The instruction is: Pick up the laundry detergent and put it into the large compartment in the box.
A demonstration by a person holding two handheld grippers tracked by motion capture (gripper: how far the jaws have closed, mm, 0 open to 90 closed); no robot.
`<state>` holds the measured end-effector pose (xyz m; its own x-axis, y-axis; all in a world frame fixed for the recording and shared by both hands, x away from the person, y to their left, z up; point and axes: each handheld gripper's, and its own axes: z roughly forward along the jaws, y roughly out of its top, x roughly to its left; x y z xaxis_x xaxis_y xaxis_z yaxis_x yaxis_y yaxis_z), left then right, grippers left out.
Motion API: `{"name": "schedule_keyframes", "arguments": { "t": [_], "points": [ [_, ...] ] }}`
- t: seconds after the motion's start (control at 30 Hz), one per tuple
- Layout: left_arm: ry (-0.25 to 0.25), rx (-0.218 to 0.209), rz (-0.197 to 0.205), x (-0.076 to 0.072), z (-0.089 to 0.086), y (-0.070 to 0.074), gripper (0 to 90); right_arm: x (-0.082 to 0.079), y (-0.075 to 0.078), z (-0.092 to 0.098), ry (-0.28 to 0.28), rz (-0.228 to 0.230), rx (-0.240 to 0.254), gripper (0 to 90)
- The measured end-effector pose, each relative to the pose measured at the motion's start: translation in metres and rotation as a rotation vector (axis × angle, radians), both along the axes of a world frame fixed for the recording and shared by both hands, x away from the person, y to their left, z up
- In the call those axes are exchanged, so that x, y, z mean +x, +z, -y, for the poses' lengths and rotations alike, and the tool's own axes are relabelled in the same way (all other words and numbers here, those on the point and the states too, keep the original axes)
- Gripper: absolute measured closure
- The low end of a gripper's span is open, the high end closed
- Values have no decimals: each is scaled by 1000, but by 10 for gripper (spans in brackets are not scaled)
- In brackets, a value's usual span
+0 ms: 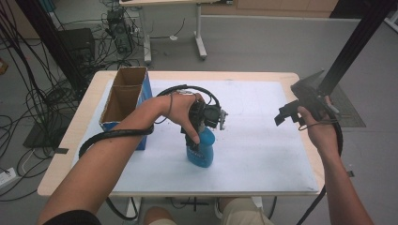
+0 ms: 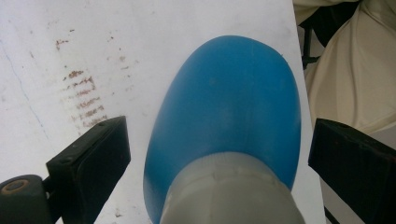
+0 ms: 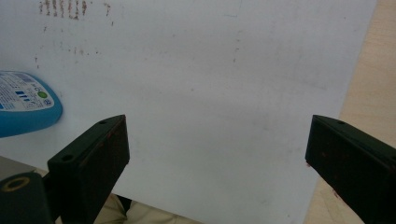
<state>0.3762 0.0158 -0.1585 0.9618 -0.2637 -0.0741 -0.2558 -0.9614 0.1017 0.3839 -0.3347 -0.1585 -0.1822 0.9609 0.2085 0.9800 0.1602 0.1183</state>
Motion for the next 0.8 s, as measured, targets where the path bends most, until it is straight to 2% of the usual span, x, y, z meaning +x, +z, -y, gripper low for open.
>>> {"name": "schedule_keyframes", "arguments": {
  "t": [0.8],
  "points": [
    [1,5,6,-1,1,-2,61,0,0,1,-1,0,1,61]
  ]
}}
